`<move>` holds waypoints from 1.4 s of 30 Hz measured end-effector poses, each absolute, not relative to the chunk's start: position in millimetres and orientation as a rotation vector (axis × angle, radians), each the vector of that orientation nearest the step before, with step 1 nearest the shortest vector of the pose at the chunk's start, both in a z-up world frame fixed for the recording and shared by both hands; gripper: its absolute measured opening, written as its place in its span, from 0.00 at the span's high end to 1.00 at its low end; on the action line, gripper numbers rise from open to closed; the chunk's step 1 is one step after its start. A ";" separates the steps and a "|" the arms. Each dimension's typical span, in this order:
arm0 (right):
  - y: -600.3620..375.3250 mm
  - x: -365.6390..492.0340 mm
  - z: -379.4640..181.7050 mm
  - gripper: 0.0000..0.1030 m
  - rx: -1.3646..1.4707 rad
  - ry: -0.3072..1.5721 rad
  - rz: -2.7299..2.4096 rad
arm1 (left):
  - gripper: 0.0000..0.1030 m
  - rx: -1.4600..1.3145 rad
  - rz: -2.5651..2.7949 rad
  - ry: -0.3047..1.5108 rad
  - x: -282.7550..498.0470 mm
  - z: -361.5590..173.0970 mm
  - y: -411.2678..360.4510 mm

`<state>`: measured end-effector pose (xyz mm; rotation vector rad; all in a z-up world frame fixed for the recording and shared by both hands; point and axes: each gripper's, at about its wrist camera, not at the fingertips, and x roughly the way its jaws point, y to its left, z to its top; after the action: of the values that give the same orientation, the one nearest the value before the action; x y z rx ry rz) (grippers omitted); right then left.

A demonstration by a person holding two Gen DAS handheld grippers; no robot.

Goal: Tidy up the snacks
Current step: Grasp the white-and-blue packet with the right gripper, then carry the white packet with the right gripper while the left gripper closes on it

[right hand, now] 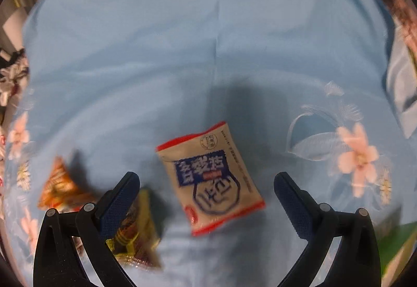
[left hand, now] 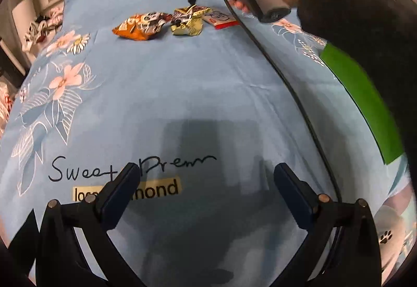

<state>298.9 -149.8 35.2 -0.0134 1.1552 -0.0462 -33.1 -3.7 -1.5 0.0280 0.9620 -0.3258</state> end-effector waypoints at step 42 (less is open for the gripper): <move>-245.6 3.6 27.7 0.17 0.489 1.037 0.315 | 0.00 -0.348 -0.703 1.071 -49.6 -2.4 -44.3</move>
<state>3.6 -245.6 27.7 0.4892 1.0373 0.3153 -49.6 -44.3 -2.4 -0.3480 1.0715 -0.7027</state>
